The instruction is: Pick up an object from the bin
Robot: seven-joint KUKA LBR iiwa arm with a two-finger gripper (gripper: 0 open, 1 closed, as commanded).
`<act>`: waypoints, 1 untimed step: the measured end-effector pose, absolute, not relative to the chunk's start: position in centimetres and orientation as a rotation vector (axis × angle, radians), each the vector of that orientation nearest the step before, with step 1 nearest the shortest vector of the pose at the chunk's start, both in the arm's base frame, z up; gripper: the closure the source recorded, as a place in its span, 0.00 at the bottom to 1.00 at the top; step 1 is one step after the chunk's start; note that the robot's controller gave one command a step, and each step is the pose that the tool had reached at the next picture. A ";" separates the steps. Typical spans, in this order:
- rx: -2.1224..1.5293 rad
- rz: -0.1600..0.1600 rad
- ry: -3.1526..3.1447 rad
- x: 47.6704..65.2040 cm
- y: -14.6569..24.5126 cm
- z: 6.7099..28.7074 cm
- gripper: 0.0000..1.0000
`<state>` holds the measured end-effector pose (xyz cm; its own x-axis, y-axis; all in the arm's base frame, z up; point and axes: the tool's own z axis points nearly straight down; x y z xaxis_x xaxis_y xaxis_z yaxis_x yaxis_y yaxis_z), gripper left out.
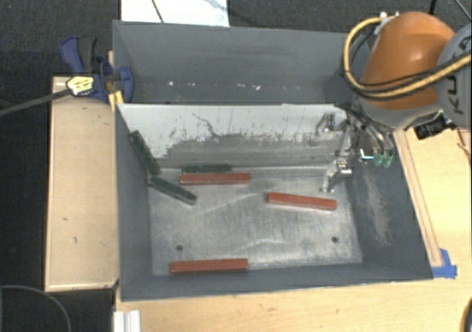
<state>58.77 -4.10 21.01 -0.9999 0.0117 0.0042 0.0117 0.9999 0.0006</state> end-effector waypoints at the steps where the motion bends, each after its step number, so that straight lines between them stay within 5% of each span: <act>1: -0.018 -0.001 -3.140 58.8 -4.1 21.2 0.00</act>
Offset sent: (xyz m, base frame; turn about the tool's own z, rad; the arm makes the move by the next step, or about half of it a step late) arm -0.0342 0.0073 -0.0851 -0.3370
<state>58.80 -4.09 21.23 -0.9999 0.0114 0.0011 0.0114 0.9999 0.0004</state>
